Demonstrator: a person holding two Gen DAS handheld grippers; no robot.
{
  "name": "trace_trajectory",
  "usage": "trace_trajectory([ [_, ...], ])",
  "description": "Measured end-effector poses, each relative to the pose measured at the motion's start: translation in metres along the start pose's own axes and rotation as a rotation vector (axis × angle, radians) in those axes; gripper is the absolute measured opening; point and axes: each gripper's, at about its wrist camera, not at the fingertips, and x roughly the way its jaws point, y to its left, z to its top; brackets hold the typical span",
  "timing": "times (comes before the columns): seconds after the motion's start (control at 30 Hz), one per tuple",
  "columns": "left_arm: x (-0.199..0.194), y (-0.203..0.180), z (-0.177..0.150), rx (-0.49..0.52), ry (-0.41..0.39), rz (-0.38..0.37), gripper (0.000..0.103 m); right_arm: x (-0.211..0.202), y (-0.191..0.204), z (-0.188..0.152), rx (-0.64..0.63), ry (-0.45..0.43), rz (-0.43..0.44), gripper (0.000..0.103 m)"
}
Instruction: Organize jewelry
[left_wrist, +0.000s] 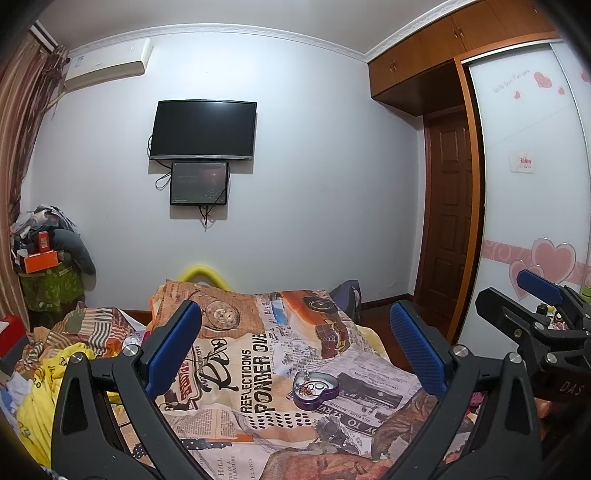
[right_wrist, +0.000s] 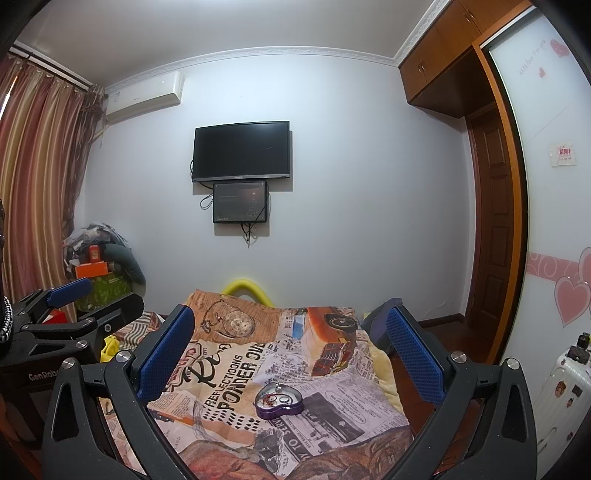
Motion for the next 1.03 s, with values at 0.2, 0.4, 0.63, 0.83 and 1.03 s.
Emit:
trace_trajectory([
  [0.2,0.001,0.001,0.001,-0.011,0.007,-0.005,0.103,0.0,0.001,0.0,0.001,-0.001,-0.001,0.103],
  [0.4,0.002,0.001,0.002,-0.008,0.012,-0.012,0.103,0.001,0.0,-0.001,0.001,0.0,-0.001,0.103],
  [0.63,0.002,0.001,0.001,-0.007,0.018,-0.022,0.103,0.003,-0.001,-0.001,0.009,0.002,-0.004,0.103],
  [0.83,0.003,0.0,-0.001,0.001,0.02,-0.027,0.103,0.005,-0.002,-0.003,0.015,0.009,-0.007,0.103],
  [1.03,0.01,0.001,-0.004,0.0,0.034,-0.029,0.103,0.011,-0.002,-0.004,0.016,0.022,-0.008,0.103],
])
